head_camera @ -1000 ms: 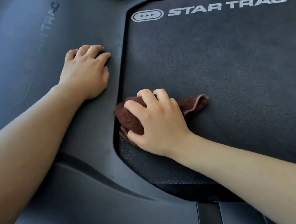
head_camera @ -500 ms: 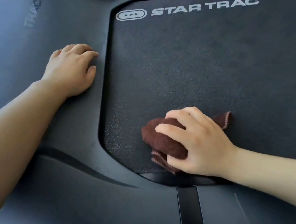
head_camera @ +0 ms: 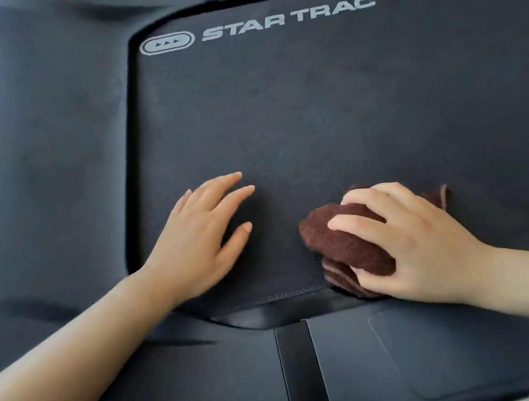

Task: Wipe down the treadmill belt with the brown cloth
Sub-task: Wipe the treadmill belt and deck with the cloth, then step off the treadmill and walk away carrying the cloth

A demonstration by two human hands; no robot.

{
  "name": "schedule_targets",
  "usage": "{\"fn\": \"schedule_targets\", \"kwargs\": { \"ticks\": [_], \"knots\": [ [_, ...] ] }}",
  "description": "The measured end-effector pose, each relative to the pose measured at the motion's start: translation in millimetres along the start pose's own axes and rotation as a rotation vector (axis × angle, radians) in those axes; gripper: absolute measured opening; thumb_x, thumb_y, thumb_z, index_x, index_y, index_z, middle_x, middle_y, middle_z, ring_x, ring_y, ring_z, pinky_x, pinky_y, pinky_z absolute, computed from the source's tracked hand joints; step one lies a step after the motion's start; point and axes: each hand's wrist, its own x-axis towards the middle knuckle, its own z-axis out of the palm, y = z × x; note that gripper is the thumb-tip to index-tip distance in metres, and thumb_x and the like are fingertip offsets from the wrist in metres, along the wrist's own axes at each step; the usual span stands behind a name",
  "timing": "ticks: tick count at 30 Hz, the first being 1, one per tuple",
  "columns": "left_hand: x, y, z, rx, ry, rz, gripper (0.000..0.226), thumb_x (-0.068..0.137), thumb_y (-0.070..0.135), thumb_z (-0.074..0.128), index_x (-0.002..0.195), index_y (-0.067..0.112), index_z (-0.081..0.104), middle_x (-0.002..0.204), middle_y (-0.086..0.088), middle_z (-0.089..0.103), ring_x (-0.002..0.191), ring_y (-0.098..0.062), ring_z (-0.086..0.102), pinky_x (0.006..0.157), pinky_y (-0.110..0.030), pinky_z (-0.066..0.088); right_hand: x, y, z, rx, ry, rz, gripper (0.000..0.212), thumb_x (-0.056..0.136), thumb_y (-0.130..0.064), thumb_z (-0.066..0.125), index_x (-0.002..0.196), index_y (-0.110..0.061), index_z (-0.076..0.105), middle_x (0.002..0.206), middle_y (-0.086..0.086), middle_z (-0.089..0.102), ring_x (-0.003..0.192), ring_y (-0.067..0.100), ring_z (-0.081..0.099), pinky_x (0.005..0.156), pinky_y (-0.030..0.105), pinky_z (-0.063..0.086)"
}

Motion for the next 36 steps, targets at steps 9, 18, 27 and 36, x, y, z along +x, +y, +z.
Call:
{"fn": "schedule_targets", "kwargs": {
  "ticks": [9, 18, 27, 36],
  "knots": [
    [38.9, 42.7, 22.5, 0.028, -0.047, 0.124, 0.060, 0.089, 0.049, 0.023, 0.140, 0.023, 0.040, 0.153, 0.003, 0.029, 0.141, -0.019, 0.024, 0.112, -0.052, 0.017, -18.0, -5.3, -6.2, -0.062, 0.056, 0.413, 0.063, 0.075, -0.057, 0.056, 0.131, -0.031, 0.051, 0.141, 0.001, 0.045, 0.123, 0.033, 0.044, 0.091, 0.052, 0.042],
    [54.3, 41.7, 32.8, -0.005, -0.020, 0.121, 0.061, 0.088, 0.051, 0.025, 0.141, 0.024, 0.039, 0.152, 0.003, 0.031, 0.141, -0.021, 0.025, 0.113, -0.053, 0.014, -25.7, -12.2, -3.1, -0.055, 0.047, 0.441, 0.063, 0.078, -0.058, 0.059, 0.133, -0.029, 0.049, 0.145, 0.004, 0.041, 0.119, 0.036, 0.043, 0.083, 0.051, 0.045],
    [68.5, 58.8, 0.5, 0.018, -0.143, 0.147, 0.059, 0.086, 0.047, 0.036, 0.138, 0.020, 0.044, 0.149, -0.002, 0.036, 0.137, -0.026, 0.030, 0.110, -0.051, 0.027, -17.3, 6.9, -14.3, -0.020, 0.033, 0.498, 0.053, 0.085, -0.047, 0.058, 0.134, -0.029, 0.045, 0.141, 0.001, 0.039, 0.112, 0.033, 0.041, 0.079, 0.048, 0.043],
    [82.9, 171.5, -34.2, 0.023, -0.157, 0.283, 0.063, 0.084, 0.054, 0.031, 0.139, 0.027, 0.041, 0.150, 0.008, 0.031, 0.138, -0.019, 0.028, 0.113, -0.044, 0.026, -135.6, 59.2, -100.1, 0.069, 0.110, 0.529, 0.048, 0.084, -0.041, 0.060, 0.129, -0.028, 0.050, 0.130, -0.007, 0.044, 0.100, 0.028, 0.040, 0.087, 0.049, 0.046]
  ]
}}
